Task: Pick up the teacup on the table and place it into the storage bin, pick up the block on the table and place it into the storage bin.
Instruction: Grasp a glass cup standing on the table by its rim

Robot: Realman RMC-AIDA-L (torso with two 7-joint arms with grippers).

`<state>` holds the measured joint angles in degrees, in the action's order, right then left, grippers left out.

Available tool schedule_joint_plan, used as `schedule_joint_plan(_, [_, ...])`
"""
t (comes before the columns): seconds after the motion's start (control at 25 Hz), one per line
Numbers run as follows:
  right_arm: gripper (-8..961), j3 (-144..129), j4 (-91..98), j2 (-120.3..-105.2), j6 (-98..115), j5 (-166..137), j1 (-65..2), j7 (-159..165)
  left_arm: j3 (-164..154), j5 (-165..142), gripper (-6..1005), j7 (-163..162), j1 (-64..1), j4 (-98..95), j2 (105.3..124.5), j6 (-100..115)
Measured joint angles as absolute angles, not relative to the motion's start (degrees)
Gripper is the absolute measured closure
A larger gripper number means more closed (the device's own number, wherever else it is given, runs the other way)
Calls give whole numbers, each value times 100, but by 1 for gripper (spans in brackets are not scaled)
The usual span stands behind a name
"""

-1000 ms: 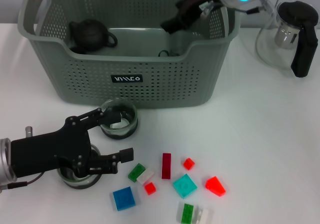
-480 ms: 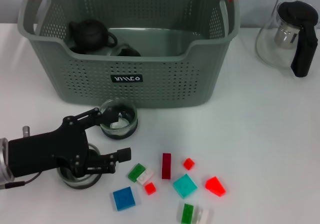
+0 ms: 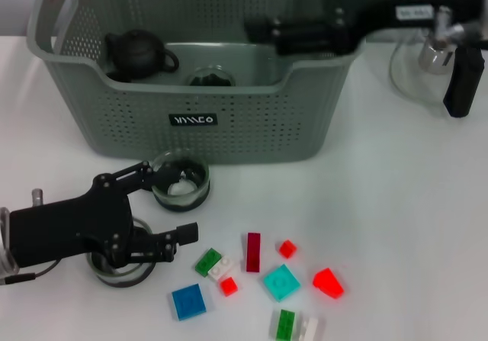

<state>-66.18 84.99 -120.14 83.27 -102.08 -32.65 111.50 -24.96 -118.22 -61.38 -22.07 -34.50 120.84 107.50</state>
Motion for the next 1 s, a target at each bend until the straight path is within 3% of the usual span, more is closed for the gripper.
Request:
schedule_joint_plan(0.36, [183, -6609, 8274, -12018, 9045, -10134, -2585, 10838, -2638, -12110, 134, -6231, -2134, -4284, 12064, 10833])
schedule_joint_plan(0.68, [187, -6549, 7508, -12023, 9631, -10071, -2632, 10878, -2941, -12651, 135, -7364, -2181, -6001, 11965, 11339])
schedule_joint_plan(1.0, [186, -6513, 6962, -11963, 9860, -10445, -2949, 10881, -3865, -13034, 136, -8209, -2222, -7563, 12093, 11592])
